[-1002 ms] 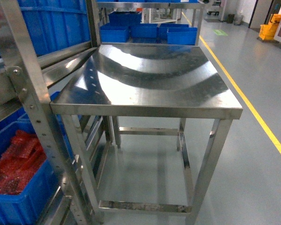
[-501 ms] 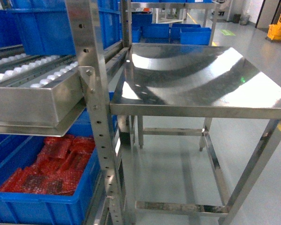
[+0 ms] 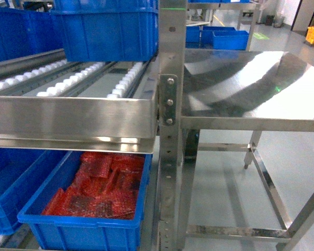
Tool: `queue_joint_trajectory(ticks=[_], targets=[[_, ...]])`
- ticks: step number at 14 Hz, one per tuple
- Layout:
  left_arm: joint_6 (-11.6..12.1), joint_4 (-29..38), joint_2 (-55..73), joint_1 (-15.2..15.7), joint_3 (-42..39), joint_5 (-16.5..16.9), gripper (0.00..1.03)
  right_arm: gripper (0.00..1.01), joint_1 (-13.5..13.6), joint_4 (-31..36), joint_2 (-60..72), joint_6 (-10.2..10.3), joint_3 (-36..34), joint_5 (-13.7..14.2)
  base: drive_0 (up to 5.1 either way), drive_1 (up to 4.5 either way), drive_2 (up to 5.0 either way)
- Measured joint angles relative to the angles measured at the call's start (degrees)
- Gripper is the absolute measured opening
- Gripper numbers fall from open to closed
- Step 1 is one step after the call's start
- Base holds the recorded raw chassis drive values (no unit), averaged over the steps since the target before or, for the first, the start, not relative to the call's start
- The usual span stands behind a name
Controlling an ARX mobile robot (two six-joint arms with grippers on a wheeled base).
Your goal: Pick blue part to blue bin on bottom shelf
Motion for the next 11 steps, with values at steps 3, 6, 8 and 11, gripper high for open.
queue_joint_trajectory(ticks=[3, 6, 8, 11], targets=[[0.00, -0.17, 0.00, 0.00, 0.00, -0.02, 0.43, 0.98, 0.00, -0.13, 0.00, 0.00, 0.00, 0.00, -5.0, 2.40, 2.4], [0.00, -0.04, -0.02, 0.00, 0.00, -0.02, 0.43, 0.98, 0.00, 0.00, 0.00, 0.00, 0.00, 0.00, -5.0, 2.40, 2.4], [0.00, -0.20, 0.00, 0.00, 0.00, -0.02, 0.43, 0.98, 0.00, -0.07, 0.00, 0.00, 0.00, -0.02, -5.0, 2.41, 2.4], [0.00, -0.07, 0.00, -0.07, 0.00, 0.00, 0.43, 0.98, 0.00, -0.04, 0.00, 0.00, 0.00, 0.00, -5.0, 2.41, 2.4]])
